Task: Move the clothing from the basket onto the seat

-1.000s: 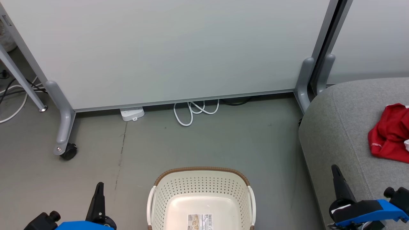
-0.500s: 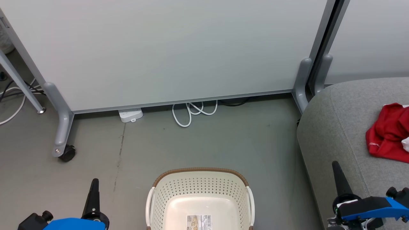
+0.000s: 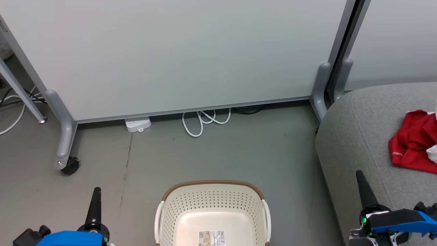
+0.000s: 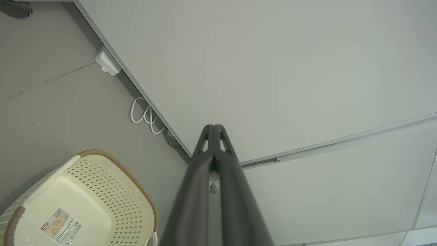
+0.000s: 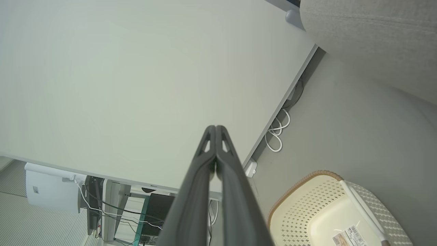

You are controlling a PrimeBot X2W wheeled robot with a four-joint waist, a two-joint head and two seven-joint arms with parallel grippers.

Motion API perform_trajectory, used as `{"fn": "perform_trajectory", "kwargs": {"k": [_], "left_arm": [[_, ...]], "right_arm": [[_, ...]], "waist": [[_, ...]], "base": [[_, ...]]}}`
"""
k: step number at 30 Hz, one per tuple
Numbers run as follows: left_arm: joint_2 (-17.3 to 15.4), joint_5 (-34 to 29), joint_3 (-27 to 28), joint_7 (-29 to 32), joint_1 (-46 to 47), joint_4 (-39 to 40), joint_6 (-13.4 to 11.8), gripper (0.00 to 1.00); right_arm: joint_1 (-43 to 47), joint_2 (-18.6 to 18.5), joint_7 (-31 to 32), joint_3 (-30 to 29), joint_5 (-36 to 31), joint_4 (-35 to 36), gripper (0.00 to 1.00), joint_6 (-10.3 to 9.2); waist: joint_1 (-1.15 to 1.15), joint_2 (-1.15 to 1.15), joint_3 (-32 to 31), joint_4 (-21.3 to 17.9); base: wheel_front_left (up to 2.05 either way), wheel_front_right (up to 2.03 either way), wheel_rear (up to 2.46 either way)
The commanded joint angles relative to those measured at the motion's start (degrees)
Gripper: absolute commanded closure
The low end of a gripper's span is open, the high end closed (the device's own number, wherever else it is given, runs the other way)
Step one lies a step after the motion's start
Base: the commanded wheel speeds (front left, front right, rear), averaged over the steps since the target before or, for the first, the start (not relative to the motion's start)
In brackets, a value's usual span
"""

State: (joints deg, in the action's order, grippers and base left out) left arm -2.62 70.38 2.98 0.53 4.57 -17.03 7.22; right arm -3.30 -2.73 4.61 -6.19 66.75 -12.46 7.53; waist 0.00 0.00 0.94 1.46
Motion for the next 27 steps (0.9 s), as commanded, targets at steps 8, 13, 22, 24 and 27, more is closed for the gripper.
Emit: {"fn": "perform_trajectory", "kwargs": {"k": [8, 13, 22, 24, 27], "left_arm": [[-0.43, 4.74, 0.98, 1.39, 1.37, 1.13, 0.31, 1.0], [-0.44, 7.13, 1.36, 1.96, 1.46, 1.42, 0.33, 1.0], [-0.45, 11.19, 1.97, 3.07, 1.59, 1.91, 0.36, 1.0], [-0.46, 12.05, 2.08, 3.41, 1.6, 1.99, 0.37, 1.0], [-0.46, 13.38, 2.28, 3.71, 1.64, 2.15, 0.37, 1.0]], "right_arm": [[-1.54, -0.19, 0.54, -0.2, 5.68, -0.15, 1.0, -0.04], [-1.82, -0.2, 0.8, -0.23, 8.47, -0.33, 1.0, -0.04], [-2.24, -0.2, 1.09, -0.27, 13.1, -0.68, 1.0, -0.04], [-2.35, -0.21, 1.19, -0.28, 14.11, -0.75, 1.0, -0.04], [-2.49, -0.21, 1.31, -0.29, 15.61, -0.88, 1.0, -0.04]], "waist": [[0.0, 0.0, -0.12, -0.24], [0.0, 0.0, -0.2, -0.38], [0.0, 0.0, -0.33, -0.64], [0.0, 0.0, -0.36, -0.7], [0.0, 0.0, -0.41, -0.78]], "base": [[0.0, 0.0, 0.0], [0.0, 0.0, 0.0], [0.0, 0.0, 0.0], [0.0, 0.0, 0.0], [0.0, 0.0, 0.0]]}}
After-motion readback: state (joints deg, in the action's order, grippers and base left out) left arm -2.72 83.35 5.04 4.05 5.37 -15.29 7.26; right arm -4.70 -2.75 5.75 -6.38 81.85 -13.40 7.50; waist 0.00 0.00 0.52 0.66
